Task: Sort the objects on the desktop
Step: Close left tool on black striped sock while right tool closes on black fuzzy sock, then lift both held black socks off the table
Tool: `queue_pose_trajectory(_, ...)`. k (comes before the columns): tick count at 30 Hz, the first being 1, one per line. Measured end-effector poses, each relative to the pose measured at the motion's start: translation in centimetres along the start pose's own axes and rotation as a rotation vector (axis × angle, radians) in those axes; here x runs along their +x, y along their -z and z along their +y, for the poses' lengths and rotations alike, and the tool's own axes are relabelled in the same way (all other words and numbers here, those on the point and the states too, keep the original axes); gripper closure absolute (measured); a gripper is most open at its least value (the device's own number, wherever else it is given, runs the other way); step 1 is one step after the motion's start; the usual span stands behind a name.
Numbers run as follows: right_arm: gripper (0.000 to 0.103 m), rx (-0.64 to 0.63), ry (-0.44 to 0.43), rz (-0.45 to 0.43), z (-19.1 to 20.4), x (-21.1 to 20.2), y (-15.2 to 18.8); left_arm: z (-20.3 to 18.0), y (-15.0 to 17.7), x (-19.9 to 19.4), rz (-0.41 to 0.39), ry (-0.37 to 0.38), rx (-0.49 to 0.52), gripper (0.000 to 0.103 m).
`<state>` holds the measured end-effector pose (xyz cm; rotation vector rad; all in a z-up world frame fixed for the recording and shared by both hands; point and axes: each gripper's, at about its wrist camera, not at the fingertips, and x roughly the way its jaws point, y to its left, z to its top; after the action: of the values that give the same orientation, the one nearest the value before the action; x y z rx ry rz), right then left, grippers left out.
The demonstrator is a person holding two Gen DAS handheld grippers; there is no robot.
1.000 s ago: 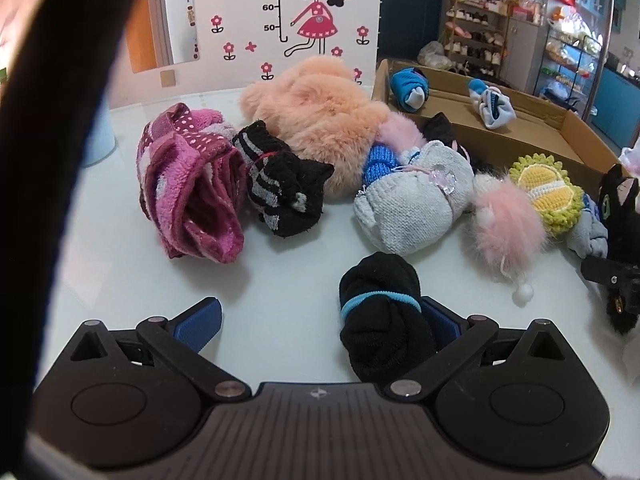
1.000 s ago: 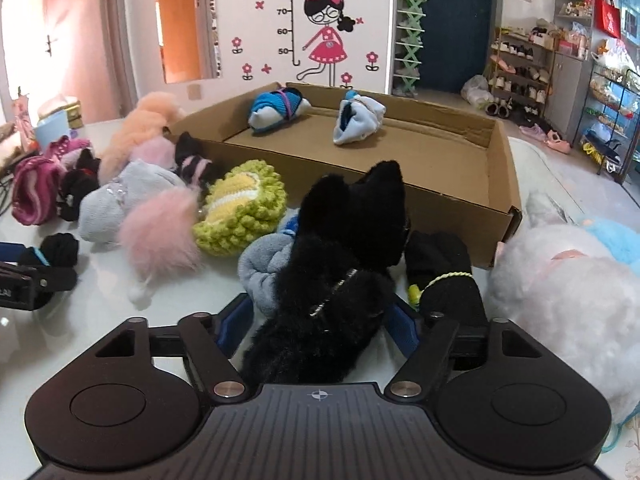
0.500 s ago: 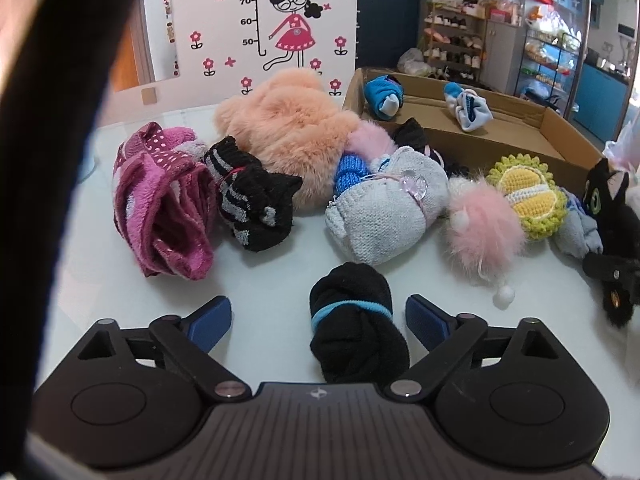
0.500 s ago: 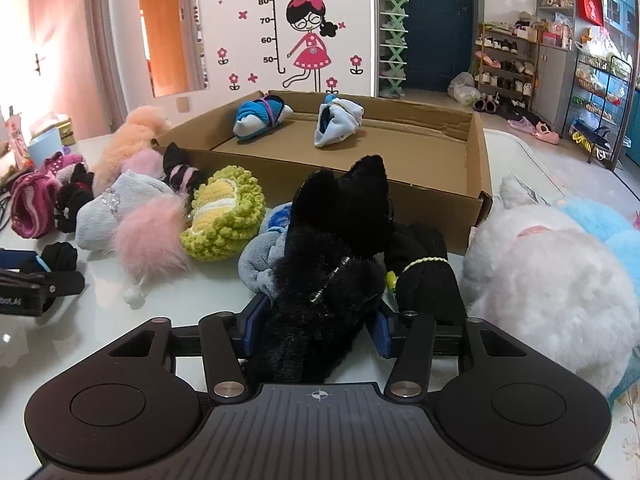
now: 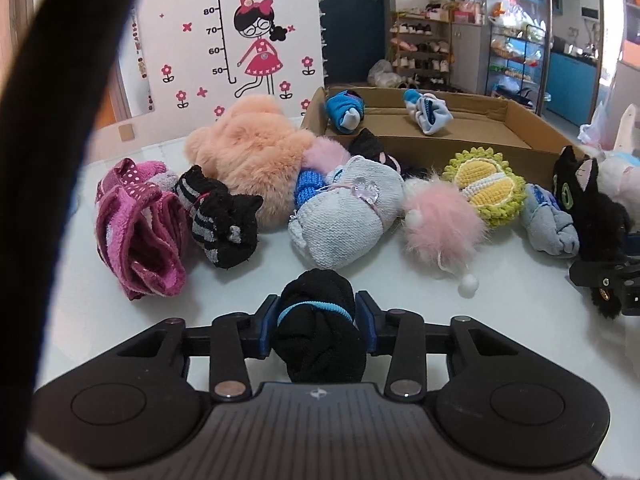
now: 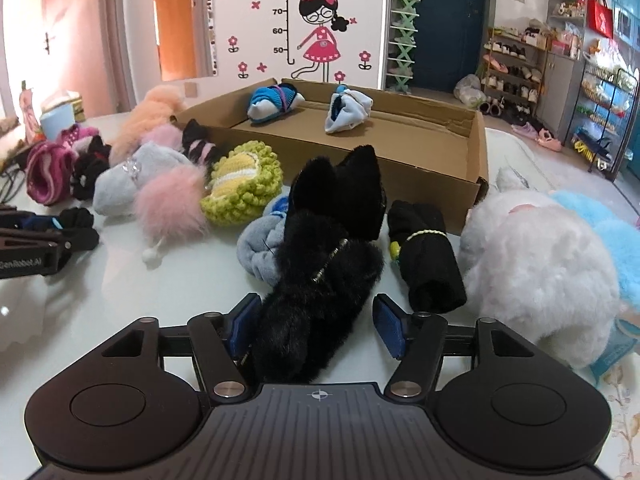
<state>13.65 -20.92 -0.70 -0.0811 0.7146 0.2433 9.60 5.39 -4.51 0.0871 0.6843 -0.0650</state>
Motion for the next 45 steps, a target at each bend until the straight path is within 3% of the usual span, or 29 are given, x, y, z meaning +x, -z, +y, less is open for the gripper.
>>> queue_pose_trajectory(4,0.042,0.024,0.019,0.002,-0.5,-0.3,0.1,0.1,0.1,-0.1,-0.007,0.01,-0.003,0.068)
queue_pose_trajectory(7,0.056,0.024,0.026,0.003,-0.6,-0.3,0.1,0.0,0.1,-0.2,-0.008,0.013,-0.006,0.068)
queue_pose_trajectory(13,0.061,0.032,0.017,0.011,0.0,-1.3,0.7,0.0,0.4,-0.6,-0.012,0.003,0.004,0.068)
queue_pose_trajectory(45,0.064,0.049,0.025,-0.004,0.7,-3.0,1.2,-0.4,2.0,-3.0,-0.005,-0.011,0.013,0.071)
